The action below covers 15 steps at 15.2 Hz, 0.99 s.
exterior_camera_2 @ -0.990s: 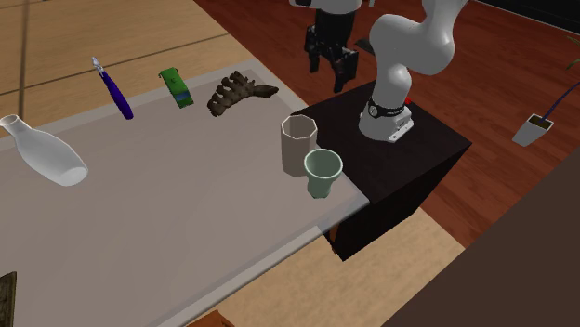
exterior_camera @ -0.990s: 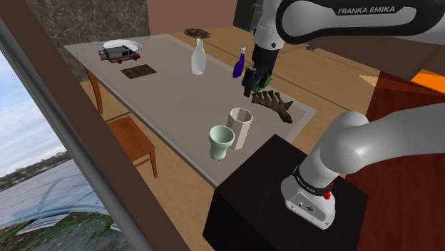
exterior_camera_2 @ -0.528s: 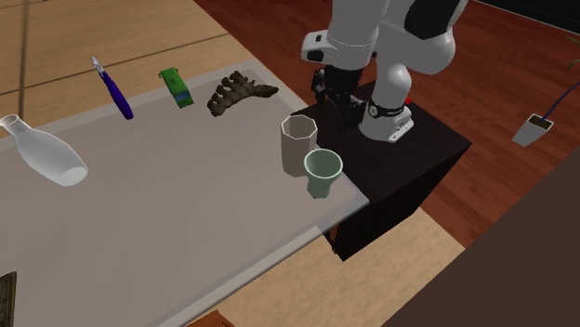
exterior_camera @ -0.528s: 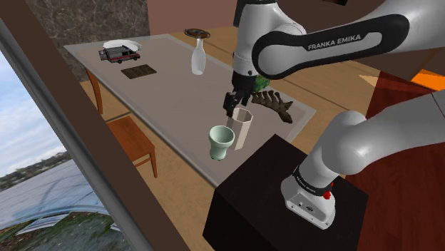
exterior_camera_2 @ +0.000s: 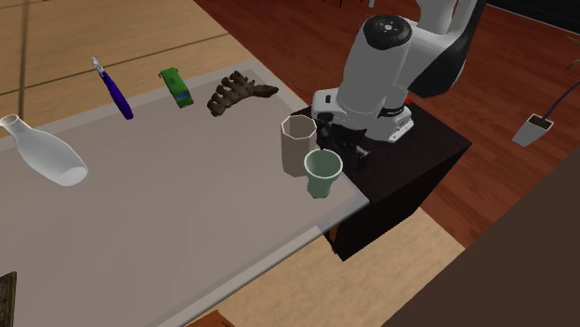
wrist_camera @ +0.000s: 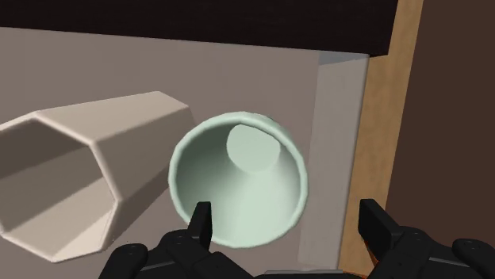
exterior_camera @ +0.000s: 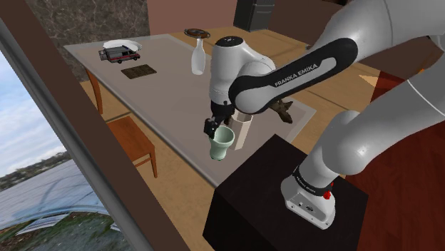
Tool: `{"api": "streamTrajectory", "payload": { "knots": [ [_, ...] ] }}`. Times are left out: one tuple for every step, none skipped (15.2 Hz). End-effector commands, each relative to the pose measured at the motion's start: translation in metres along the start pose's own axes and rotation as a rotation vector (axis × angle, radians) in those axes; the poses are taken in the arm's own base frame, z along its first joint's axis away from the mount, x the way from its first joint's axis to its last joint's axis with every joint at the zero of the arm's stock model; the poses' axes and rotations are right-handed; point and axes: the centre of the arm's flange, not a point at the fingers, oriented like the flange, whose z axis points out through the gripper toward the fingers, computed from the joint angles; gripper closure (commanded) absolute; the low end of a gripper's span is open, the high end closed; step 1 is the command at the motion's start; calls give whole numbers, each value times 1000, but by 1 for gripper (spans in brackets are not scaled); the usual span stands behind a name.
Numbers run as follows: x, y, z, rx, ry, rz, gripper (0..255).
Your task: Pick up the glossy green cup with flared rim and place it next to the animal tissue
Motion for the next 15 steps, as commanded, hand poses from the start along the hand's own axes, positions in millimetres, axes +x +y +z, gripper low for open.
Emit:
{"api": "streamTrajectory", "payload": {
  "knots": [
    [6,-18,20,-9,2,-10,0],
    [7,-20,23,-10,2,-12,0],
    [7,-20,28,-10,2,-12,0],
    [7,-20,33,-10,2,-12,0],
    [7,-20,39,-10,2,-12,0],
    [7,-20,44,-10,2,-12,0],
    [7,-20,49,-10,2,-12,0],
    [7,-20,54,-10,2,-12,0],
    [7,-20,63,-10,2,-12,0],
    [7,-20,63,-10,2,-12,0],
    [7,-20,63,-10,2,-12,0],
    [7,-20,63,-10,2,-12,0],
    [7,-20,63,-10,2,-12,0],
    [7,-20,63,-10,2,-12,0],
    [7,-20,63,-10,2,-12,0]
  ]
}}
